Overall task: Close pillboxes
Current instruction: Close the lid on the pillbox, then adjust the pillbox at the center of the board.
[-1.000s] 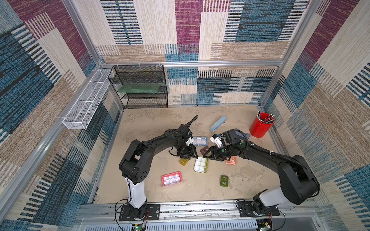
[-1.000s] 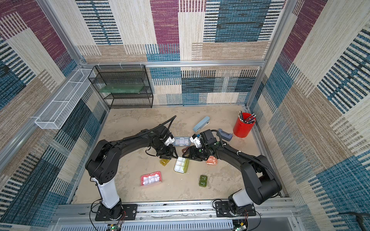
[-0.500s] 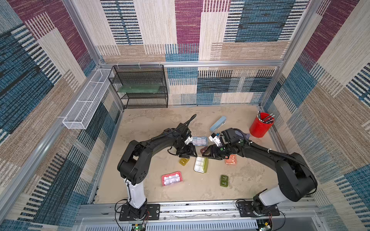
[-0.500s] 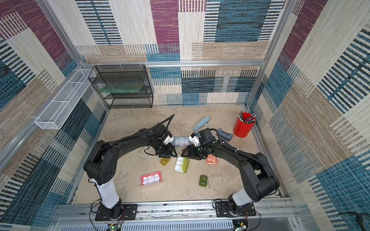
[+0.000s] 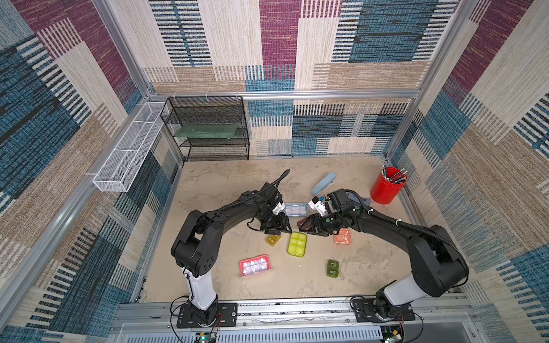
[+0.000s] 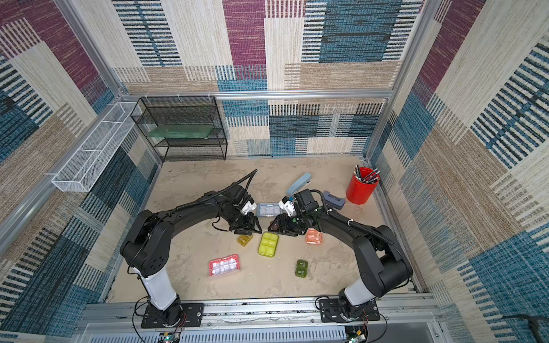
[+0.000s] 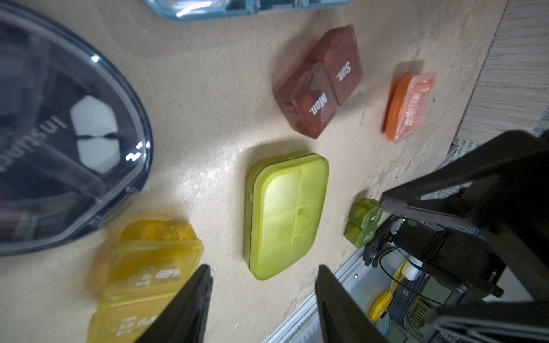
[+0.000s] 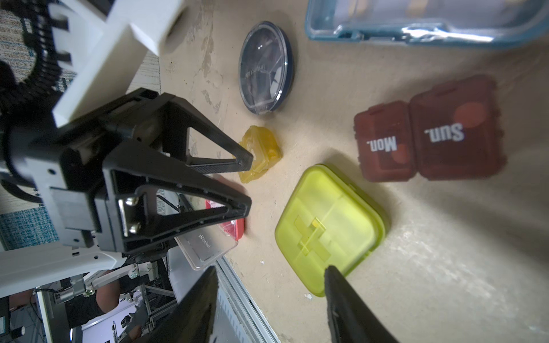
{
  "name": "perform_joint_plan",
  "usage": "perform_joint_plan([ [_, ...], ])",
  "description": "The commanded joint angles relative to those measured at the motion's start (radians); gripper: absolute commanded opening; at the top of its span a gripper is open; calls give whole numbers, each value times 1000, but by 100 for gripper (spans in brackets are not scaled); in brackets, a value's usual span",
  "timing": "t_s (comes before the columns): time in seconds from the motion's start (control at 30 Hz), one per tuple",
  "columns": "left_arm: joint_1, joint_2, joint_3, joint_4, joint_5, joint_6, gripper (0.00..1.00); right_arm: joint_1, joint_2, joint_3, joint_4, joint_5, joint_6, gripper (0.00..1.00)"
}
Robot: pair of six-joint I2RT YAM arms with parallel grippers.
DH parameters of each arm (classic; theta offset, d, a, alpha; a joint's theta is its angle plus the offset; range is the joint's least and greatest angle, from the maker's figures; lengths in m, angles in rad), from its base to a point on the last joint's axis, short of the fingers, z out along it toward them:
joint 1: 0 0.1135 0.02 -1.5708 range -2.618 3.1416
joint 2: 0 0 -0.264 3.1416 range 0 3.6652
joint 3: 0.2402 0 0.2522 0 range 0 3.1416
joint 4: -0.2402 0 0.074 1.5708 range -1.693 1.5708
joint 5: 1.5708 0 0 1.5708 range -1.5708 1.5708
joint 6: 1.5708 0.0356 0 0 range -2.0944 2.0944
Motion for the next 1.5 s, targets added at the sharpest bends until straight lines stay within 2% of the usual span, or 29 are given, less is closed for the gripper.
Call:
perform_joint_plan([
  [0.0, 2, -11, -12, 3, 12, -19, 59, 0, -4, 5, 14, -9, -10, 59],
  [0.23, -1, 2, -20, 26, 73, -36, 60, -27, -34, -17, -14, 14, -27, 61],
  [0.47, -25, 14, -27, 38, 95, -50, 60, -70, -42, -55, -82, 48, -70, 73],
  [0.7, -53, 34, -45, 54, 80, -55, 60, -73, -47, -111, -58, 37, -64, 74],
  [1.47, -84, 116, -27, 111, 54, -77, 59, -62, 4, -114, -16, 8, -49, 73],
])
